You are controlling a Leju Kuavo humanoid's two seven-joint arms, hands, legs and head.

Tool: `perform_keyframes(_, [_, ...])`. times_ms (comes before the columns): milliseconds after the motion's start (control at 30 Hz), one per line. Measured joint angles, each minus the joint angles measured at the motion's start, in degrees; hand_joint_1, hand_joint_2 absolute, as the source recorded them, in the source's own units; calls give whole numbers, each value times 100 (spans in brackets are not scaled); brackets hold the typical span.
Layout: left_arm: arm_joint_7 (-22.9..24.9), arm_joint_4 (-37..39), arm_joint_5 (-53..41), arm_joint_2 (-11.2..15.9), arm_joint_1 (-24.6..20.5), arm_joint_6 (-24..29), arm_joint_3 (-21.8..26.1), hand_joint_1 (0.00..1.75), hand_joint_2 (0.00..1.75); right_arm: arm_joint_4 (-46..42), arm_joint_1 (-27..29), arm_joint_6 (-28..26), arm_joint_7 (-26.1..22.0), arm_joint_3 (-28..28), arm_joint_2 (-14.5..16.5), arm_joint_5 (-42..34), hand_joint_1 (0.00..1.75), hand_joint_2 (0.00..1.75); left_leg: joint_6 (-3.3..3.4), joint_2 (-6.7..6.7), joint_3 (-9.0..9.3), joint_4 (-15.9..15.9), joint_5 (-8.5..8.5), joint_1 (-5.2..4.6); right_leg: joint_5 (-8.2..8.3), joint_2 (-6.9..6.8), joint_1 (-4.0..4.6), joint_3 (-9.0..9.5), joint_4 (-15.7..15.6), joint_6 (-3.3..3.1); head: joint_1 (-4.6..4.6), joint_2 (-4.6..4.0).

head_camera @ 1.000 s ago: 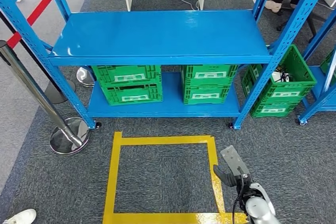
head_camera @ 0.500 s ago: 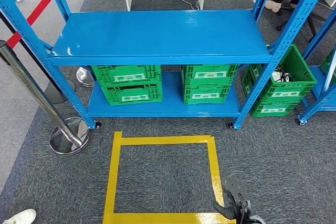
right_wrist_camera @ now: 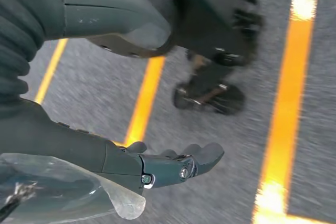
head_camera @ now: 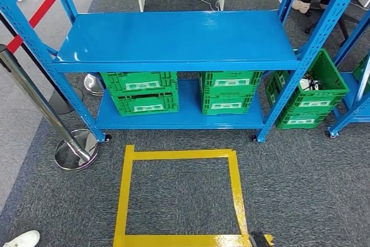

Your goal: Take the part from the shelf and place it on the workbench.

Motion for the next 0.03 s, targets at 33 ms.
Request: perform_keyframes(33, [4, -3, 59, 6, 9, -4, -53, 0, 175, 49, 9, 17, -3, -1, 8, -31, 0, 0, 0, 0, 0, 0, 0, 0, -1, 0, 0, 0, 0, -1, 1, 0])
